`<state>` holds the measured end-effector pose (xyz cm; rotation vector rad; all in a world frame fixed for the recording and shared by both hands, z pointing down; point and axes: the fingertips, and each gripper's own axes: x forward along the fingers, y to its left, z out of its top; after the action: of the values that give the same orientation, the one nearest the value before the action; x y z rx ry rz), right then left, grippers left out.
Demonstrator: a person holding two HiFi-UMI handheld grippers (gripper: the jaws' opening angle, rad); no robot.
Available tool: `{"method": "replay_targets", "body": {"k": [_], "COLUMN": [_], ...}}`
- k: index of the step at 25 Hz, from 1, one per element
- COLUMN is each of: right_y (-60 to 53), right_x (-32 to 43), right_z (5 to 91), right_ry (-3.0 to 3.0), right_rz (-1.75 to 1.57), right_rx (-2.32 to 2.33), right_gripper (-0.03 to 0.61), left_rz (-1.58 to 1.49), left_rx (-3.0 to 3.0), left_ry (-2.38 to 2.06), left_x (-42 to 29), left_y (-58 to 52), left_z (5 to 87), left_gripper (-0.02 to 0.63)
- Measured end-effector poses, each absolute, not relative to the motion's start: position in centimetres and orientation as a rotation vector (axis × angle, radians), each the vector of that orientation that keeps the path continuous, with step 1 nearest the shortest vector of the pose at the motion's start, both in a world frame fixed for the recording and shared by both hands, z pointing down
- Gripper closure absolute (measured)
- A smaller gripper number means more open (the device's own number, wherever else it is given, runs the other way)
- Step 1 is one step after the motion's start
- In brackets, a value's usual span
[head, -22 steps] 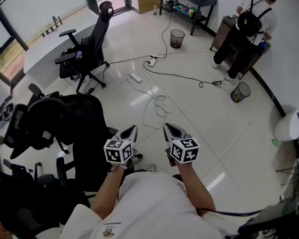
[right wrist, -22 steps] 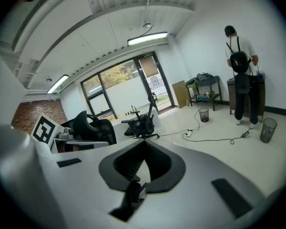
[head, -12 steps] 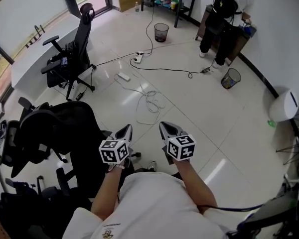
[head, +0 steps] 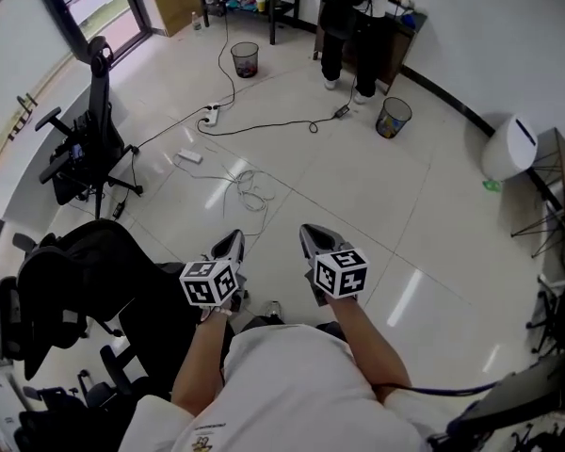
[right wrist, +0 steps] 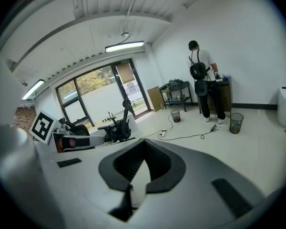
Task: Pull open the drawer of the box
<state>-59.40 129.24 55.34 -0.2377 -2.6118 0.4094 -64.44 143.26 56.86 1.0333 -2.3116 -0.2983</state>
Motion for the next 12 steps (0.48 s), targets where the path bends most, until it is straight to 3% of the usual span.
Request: {"method": "replay_targets", "body": {"k": [12], "right_y": [114.3], "right_x": [-50.1], "right_z": [52.1], "right_ry": [-2.673], "right_rz": [0.523], "right_rx": [0.029], "right_gripper": [0.592], "left_rz": [-0.203], "left_rx": [1.232], "left_ry": [-2.217], "left_x": [-57.1], "left_y": [128.1], "left_z": [53.3], "left_gripper": [0.612]}}
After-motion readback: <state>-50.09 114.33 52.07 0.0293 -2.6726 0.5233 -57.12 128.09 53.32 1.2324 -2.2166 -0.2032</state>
